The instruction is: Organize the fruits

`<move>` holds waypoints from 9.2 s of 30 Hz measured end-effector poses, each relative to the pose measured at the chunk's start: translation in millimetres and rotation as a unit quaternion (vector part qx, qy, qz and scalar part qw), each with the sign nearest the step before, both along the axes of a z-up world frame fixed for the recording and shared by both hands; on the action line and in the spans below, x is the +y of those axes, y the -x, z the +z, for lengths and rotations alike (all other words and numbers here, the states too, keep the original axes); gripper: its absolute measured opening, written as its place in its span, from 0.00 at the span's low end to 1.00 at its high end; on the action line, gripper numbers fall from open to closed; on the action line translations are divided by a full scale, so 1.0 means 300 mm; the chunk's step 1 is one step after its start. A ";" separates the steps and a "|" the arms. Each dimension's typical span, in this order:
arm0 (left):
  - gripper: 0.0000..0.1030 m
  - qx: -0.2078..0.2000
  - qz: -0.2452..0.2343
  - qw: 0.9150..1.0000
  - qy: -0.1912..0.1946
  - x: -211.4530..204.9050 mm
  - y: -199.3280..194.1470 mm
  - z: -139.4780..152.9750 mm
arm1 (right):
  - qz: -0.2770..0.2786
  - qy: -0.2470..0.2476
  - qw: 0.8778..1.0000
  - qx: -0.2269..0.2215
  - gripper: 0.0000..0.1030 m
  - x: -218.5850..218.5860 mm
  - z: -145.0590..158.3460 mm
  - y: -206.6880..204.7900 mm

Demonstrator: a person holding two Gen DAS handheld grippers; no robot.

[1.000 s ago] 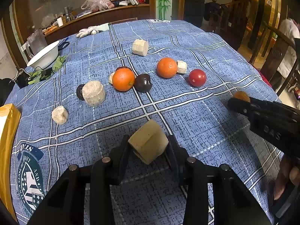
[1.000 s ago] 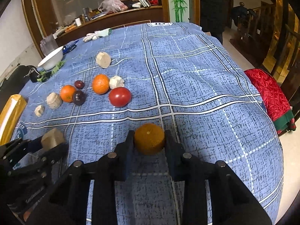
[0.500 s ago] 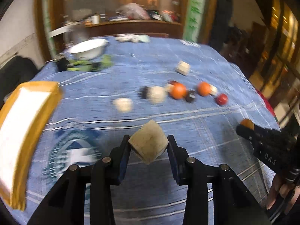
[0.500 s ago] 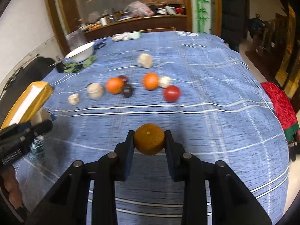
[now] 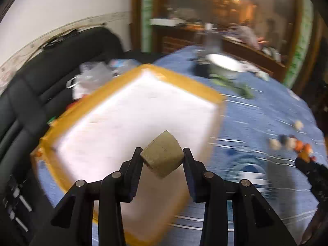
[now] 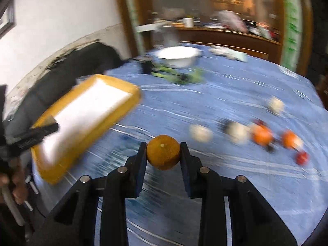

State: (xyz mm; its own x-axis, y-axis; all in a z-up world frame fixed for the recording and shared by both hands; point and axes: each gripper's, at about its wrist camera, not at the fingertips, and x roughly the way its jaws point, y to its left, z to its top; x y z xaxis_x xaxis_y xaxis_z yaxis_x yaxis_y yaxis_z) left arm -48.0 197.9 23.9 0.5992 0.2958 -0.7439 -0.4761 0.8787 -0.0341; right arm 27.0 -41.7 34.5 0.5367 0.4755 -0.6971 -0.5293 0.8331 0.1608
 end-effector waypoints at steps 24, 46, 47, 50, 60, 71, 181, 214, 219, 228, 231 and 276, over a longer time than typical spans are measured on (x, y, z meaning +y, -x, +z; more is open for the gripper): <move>0.37 0.099 0.049 0.994 0.007 0.144 0.055 -0.155 | 0.159 0.132 0.976 0.073 0.32 0.571 -0.176 -0.068; 0.74 -0.017 0.055 0.998 -0.001 0.049 0.103 -0.009 | -0.023 0.022 0.999 -0.025 0.77 -0.021 -0.002 -0.074; 0.74 -0.027 0.039 0.999 -0.004 0.012 0.094 0.001 | -0.047 0.018 0.998 -0.022 0.77 -0.105 -0.009 -0.080; 0.74 -0.055 -0.007 0.998 0.009 -0.085 0.068 0.017 | -0.102 0.024 0.994 -0.015 0.77 -0.287 -0.031 -0.084; 0.74 -0.023 -0.186 0.982 0.026 -0.493 -0.112 -0.064 | -0.241 0.038 0.969 0.022 0.77 -0.774 -0.128 -0.078; 0.74 0.016 -0.210 0.977 0.015 -0.642 -0.302 -0.145 | -0.237 0.086 0.967 0.035 0.69 -0.769 -0.185 -0.305; 0.27 -0.043 -0.154 0.987 -0.004 -0.553 -0.036 0.001 | -0.175 0.030 0.984 -0.010 0.34 -0.588 -0.047 0.155; 0.27 -0.019 0.020 1.000 -0.009 -0.086 0.064 -0.002 | -0.015 0.017 0.999 -0.048 0.34 -0.068 0.067 0.056; 0.27 -0.001 0.027 1.000 -0.011 -0.059 0.025 -0.032 | 0.029 0.015 0.998 -0.051 0.34 0.104 0.073 0.005; 0.27 0.009 0.059 0.998 -0.013 0.016 -0.025 -0.046 | 0.058 0.032 0.997 -0.030 0.34 0.289 0.010 -0.104; 0.27 0.016 0.073 0.997 -0.011 0.049 -0.042 -0.050 | 0.066 0.038 0.997 -0.023 0.34 0.334 -0.012 -0.124; 0.77 -0.043 0.111 0.992 0.050 0.034 0.029 0.030 | -0.020 0.071 0.996 -0.041 0.84 -0.049 -0.019 -0.015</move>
State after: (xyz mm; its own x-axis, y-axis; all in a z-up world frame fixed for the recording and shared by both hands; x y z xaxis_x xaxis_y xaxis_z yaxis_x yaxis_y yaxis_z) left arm -56.7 208.0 33.0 0.5894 0.3551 -0.7256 -0.6497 0.7421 -0.1647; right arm 31.4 -56.4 28.9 0.6112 0.3532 -0.7083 -0.5024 0.8646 -0.0023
